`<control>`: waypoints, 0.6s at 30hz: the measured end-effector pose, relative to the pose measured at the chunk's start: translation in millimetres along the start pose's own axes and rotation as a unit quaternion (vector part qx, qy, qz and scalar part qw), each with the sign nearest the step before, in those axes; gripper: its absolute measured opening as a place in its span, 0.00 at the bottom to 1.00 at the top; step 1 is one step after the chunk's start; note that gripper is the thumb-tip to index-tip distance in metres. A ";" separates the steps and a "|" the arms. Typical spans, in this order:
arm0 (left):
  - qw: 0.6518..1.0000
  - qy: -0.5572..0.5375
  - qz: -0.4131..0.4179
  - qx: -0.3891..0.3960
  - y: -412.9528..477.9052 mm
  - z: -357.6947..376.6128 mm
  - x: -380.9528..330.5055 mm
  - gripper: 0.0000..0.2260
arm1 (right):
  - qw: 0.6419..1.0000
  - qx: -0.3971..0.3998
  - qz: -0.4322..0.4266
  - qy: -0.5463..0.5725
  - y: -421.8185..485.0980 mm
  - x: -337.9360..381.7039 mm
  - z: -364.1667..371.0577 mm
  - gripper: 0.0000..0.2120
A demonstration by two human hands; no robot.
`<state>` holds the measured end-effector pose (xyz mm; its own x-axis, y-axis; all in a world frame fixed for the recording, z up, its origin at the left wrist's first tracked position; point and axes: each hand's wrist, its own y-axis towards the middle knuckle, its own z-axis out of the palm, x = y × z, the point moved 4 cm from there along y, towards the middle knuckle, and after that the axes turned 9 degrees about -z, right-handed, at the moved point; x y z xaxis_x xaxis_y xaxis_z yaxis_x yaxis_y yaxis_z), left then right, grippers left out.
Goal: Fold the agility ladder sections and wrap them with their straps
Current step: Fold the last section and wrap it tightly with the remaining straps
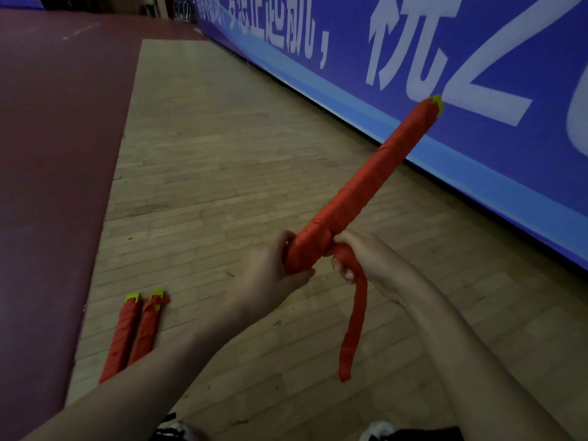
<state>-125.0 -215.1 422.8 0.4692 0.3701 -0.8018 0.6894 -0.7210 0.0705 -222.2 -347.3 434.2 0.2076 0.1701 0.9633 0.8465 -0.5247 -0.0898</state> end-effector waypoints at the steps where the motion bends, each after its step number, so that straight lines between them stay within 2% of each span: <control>1: 0.998 0.058 0.012 -0.019 -1.3 0.2 -1.1 0.20 | 1.000 -0.007 0.003 0.001 0.6 -1.4 0.7 0.20; 5: 0.945 0.305 0.074 -0.095 -11.3 13.6 -9.7 0.23 | 0.998 -0.059 0.021 -0.026 4.6 -7.9 4.0 0.32; 7: 0.931 0.318 0.126 -0.126 -16.7 20.6 -12.6 0.25 | 0.996 -0.085 0.018 -0.035 5.3 -10.9 3.8 0.28; 9: 0.932 0.281 0.172 -0.153 -19.6 28.4 -8.7 0.24 | 0.995 -0.098 0.011 -0.018 5.4 -13.3 2.6 0.22; 11: 0.973 0.165 0.131 -0.094 -20.4 31.6 -6.2 0.24 | 0.995 -0.102 -0.002 0.016 5.1 -13.0 1.1 0.20; 13: 0.999 -0.016 0.038 0.005 -18.7 32.5 -4.9 0.19 | 0.993 -0.094 -0.021 0.064 4.9 -9.3 -0.5 0.18; 14: 0.993 -0.111 -0.006 0.047 -16.7 31.2 -7.8 0.17 | 0.992 -0.085 -0.032 0.088 4.3 -6.3 -1.0 0.18; 16: 0.952 -0.258 -0.093 0.138 -14.4 26.1 -12.5 0.21 | 0.989 -0.064 -0.047 0.121 2.3 0.2 -1.3 0.16; 18: 0.903 -0.322 -0.153 0.240 -14.9 20.8 -14.3 0.22 | 0.988 -0.043 -0.056 0.139 -1.0 5.7 0.5 0.15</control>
<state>-153.4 -221.8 420.9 -0.2271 0.2887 -0.9301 0.3419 -0.8706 -0.3537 -221.6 -345.4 439.7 -0.0385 0.0019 0.9993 0.8096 -0.5861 0.0323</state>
